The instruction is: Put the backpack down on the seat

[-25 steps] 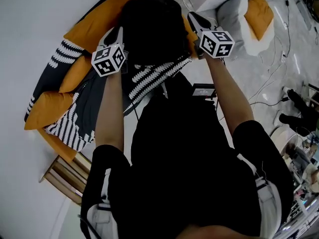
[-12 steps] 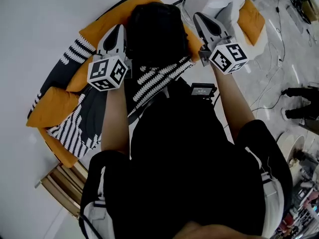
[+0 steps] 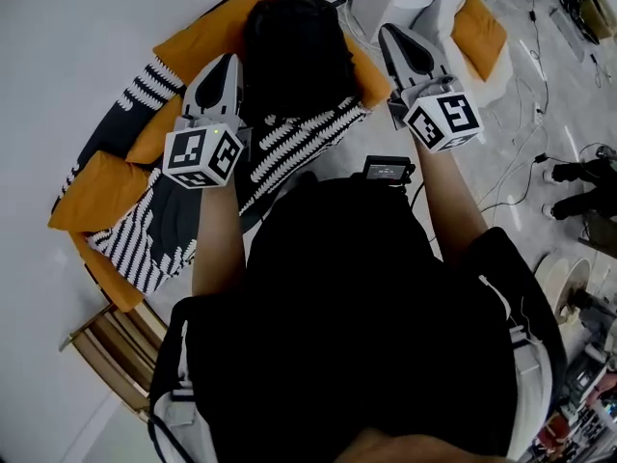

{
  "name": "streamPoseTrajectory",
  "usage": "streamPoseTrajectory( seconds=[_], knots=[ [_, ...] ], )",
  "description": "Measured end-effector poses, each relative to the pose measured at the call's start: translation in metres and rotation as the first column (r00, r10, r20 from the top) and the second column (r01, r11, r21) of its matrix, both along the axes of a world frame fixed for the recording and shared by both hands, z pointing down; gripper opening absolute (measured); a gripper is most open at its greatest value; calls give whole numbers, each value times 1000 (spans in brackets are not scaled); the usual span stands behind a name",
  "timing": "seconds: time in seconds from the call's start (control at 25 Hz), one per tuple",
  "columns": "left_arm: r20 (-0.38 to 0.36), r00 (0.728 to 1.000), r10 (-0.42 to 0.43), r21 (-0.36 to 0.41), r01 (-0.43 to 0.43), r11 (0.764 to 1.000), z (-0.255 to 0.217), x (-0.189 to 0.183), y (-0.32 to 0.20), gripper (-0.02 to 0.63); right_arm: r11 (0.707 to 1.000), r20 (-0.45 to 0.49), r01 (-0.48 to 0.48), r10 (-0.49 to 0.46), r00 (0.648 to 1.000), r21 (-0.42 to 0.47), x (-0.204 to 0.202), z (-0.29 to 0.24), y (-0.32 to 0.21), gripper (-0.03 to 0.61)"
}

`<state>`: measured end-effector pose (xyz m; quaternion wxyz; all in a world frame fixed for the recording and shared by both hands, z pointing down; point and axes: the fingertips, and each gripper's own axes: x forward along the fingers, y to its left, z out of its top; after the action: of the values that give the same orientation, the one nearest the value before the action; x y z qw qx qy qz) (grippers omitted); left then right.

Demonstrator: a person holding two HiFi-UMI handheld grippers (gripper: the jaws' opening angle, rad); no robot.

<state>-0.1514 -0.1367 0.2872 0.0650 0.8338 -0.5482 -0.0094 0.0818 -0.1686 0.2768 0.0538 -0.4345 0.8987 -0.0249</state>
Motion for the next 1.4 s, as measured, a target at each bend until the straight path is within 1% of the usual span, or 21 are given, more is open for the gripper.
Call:
streamPoseTrajectory(
  seconds=[0.12,0.28,0.4,0.52,0.76,0.92,1.0,1.16,1.32,1.4],
  knots=[
    [3,999,-42,-15,42,999,8,5,26,20,1000,-1,-12,12,1000,-21,17,9,21,35],
    [-3,995,-97,-41,97,994,18,15,65,20,999,-22,13,-14,1000,-53,38,24,52,35],
    [-3,994,-109,-63,108,992,29,40,90,20,996,-24,26,-28,999,-83,63,41,74,35],
    [19,992,-121,-70,123,990,37,67,119,20,992,-16,39,-41,999,-117,86,58,104,35],
    [54,974,-219,-67,223,973,52,100,179,20,985,-25,52,-57,998,-163,117,85,162,34],
    [83,966,-244,-85,250,964,61,127,224,20,982,-24,51,-56,998,-181,137,91,202,34],
    [98,964,-248,-103,257,961,67,133,244,20,980,-23,60,-65,998,-188,140,94,217,34],
    [126,967,-223,-158,241,957,85,139,272,20,976,-17,64,-69,997,-208,139,103,240,34],
    [121,965,-233,-160,250,955,82,129,297,20,972,-72,100,-117,990,-214,124,112,264,34],
    [111,967,-231,-166,248,954,83,124,306,20,973,-88,103,-123,988,-208,120,111,272,34]
  ],
)
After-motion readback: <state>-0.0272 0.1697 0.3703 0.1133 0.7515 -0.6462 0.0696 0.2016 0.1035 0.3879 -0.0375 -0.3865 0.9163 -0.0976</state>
